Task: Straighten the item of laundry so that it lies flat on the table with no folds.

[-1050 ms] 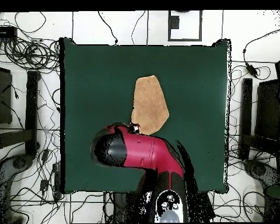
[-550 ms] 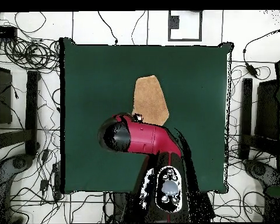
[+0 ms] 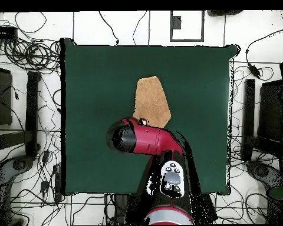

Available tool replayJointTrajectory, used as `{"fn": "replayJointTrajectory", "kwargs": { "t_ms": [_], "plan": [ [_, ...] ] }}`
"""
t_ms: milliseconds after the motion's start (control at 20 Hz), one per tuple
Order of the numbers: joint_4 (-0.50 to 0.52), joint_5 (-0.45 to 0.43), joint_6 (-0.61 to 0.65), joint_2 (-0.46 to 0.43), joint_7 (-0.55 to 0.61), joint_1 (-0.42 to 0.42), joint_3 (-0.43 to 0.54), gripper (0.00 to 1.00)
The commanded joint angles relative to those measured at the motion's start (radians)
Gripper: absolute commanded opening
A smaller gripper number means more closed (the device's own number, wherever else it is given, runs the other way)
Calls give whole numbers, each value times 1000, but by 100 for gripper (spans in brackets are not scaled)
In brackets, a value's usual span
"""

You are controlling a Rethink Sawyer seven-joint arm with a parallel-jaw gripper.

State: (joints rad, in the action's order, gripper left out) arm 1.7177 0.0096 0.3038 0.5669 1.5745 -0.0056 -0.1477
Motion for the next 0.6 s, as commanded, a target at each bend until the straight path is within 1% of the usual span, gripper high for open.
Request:
{"fn": "replayJointTrajectory", "kwargs": {
  "t_ms": [50, 300, 600],
  "plan": [
    [19, 19, -107, -67, 240, 17, -5, 100],
    [13, 20, -139, -110, 229, 17, -3, 100],
    [36, 27, -207, -167, 229, -9, 44, 100]
  ]
}}
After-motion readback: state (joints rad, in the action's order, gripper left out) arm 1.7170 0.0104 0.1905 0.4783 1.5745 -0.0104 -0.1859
